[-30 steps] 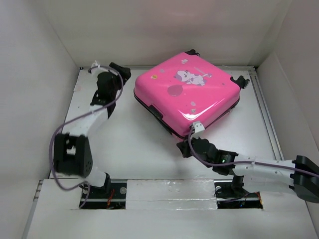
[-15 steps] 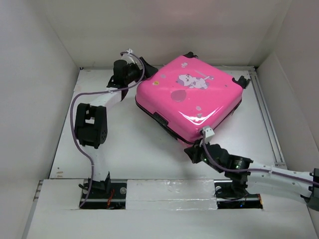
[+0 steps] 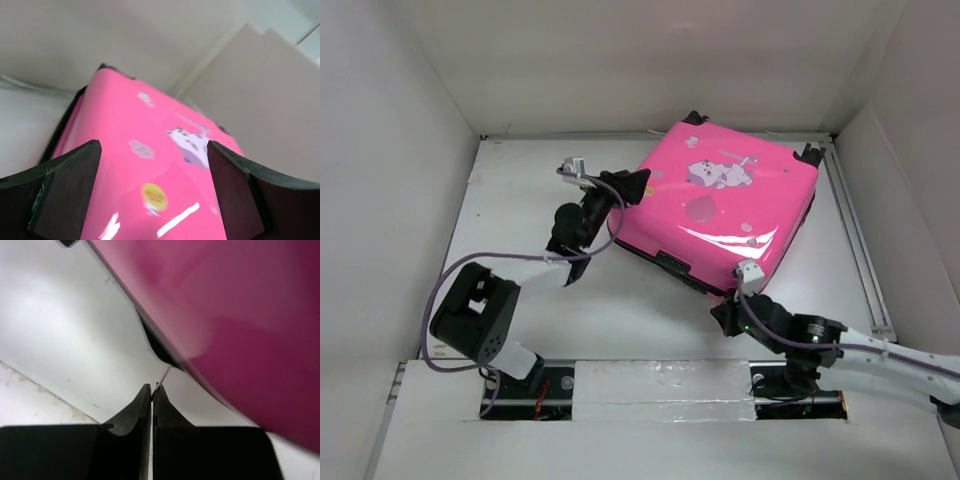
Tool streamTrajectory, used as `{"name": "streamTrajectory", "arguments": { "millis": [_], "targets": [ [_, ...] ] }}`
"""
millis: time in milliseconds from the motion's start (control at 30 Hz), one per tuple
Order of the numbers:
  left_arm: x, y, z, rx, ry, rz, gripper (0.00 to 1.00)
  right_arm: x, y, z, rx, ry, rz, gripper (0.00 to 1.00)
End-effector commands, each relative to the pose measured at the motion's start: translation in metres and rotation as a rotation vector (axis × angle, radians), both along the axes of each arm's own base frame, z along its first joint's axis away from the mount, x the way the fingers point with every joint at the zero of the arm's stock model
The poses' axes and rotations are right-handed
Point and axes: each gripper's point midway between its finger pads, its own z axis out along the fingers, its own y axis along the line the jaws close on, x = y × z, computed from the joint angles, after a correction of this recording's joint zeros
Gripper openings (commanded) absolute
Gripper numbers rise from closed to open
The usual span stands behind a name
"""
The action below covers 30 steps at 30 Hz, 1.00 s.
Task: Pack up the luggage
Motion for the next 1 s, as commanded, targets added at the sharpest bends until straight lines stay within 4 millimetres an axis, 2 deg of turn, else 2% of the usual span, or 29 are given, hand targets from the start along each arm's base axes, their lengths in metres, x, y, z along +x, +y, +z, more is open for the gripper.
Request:
{"name": "streamTrajectory", "arguments": {
  "millis": [0,33,67,100,133,167,200,267,333,367,433,467,500,533,567,600,633,667,700,733,767,800,833,867,900,967],
  "targets": [
    [-0.123,-0.085,-0.135,0.117,0.441,-0.39,0.82,-0.01,0.086,0.064,0.234,-0.032,0.248,0.0],
    [-0.129,-0.088,-0.138,0.126,0.451,-0.402,0.82,-0.009,0.102,0.054,0.174,-0.027,0.288,0.0],
    [-0.133,-0.091,-0.133,0.111,0.452,-0.413,0.82,-0.008,0.114,0.058,0.166,-0.037,0.307,0.0],
    [-0.135,-0.089,-0.133,0.093,0.446,-0.415,0.82,-0.011,0.132,0.081,0.191,-0.069,0.347,0.0],
    [-0.136,-0.091,-0.129,0.077,0.439,-0.426,0.82,-0.013,0.146,0.071,0.136,-0.058,0.375,0.0],
    [-0.138,-0.089,-0.129,0.07,0.447,-0.426,0.82,-0.015,0.151,0.073,0.106,-0.067,0.385,0.0],
    [-0.138,-0.089,-0.129,0.07,0.447,-0.426,0.82,-0.016,0.158,0.085,0.101,-0.105,0.37,0.0],
    [-0.141,-0.091,-0.128,0.056,0.463,-0.444,0.82,-0.013,0.16,0.091,0.12,-0.122,0.357,0.0],
    [-0.148,-0.096,-0.125,0.051,0.45,-0.48,0.81,-0.008,0.16,0.081,0.143,-0.136,0.341,0.0],
    [-0.154,-0.101,-0.125,0.056,0.45,-0.498,0.81,-0.005,0.166,0.081,0.163,-0.132,0.351,0.0],
    [-0.151,-0.103,-0.122,0.056,0.449,-0.476,0.81,-0.003,0.183,0.089,0.191,-0.141,0.384,0.0],
    [-0.152,-0.102,-0.119,0.061,0.44,-0.477,0.81,-0.002,0.186,0.085,0.179,-0.135,0.385,0.0],
    [-0.145,-0.095,-0.113,0.052,0.433,-0.455,0.81,0.001,0.186,0.08,0.164,-0.134,0.371,0.0],
    [-0.13,-0.076,-0.096,0.038,0.395,-0.39,0.81,0.002,0.186,0.08,0.168,-0.13,0.359,0.0],
    [-0.124,-0.062,-0.103,0.089,0.412,-0.337,0.81,0.001,0.178,0.071,0.152,-0.126,0.351,0.0],
    [-0.116,-0.049,-0.098,0.108,0.402,-0.281,0.81,0.001,0.172,0.077,0.175,-0.132,0.337,0.0],
    [-0.097,-0.024,-0.074,0.09,0.351,-0.164,0.82,-0.001,0.167,0.075,0.177,-0.133,0.337,0.0],
    [-0.086,-0.013,-0.058,0.089,0.327,-0.113,0.83,-0.001,0.157,0.066,0.152,-0.127,0.325,0.0],
    [-0.08,-0.001,-0.056,0.126,0.328,-0.073,0.85,0.0,0.15,0.066,0.141,-0.13,0.309,0.0],
    [-0.073,0.006,-0.044,0.133,0.312,-0.048,0.86,0.0,0.135,0.072,0.131,-0.129,0.28,0.0],
    [-0.05,0.024,-0.017,0.115,0.28,0.033,0.86,0.006,0.122,0.073,0.123,-0.14,0.219,0.0],
    [-0.042,0.033,-0.013,0.119,0.294,0.062,0.86,0.009,0.113,0.08,0.128,-0.156,0.19,0.0],
    [-0.033,0.041,-0.007,0.109,0.287,0.089,0.86,0.012,0.101,0.096,0.156,-0.185,0.155,0.0],
    [-0.017,0.054,-0.008,0.09,0.294,0.14,0.86,0.021,0.081,0.089,0.103,-0.185,0.096,0.01],
    [-0.007,0.057,0.0,0.079,0.28,0.167,0.86,0.042,0.061,0.107,0.11,-0.217,-0.015,0.04],
    [0.013,0.058,-0.001,0.1,0.291,0.207,0.86,0.062,0.028,0.128,0.103,-0.248,-0.118,0.11]
  ]
}}
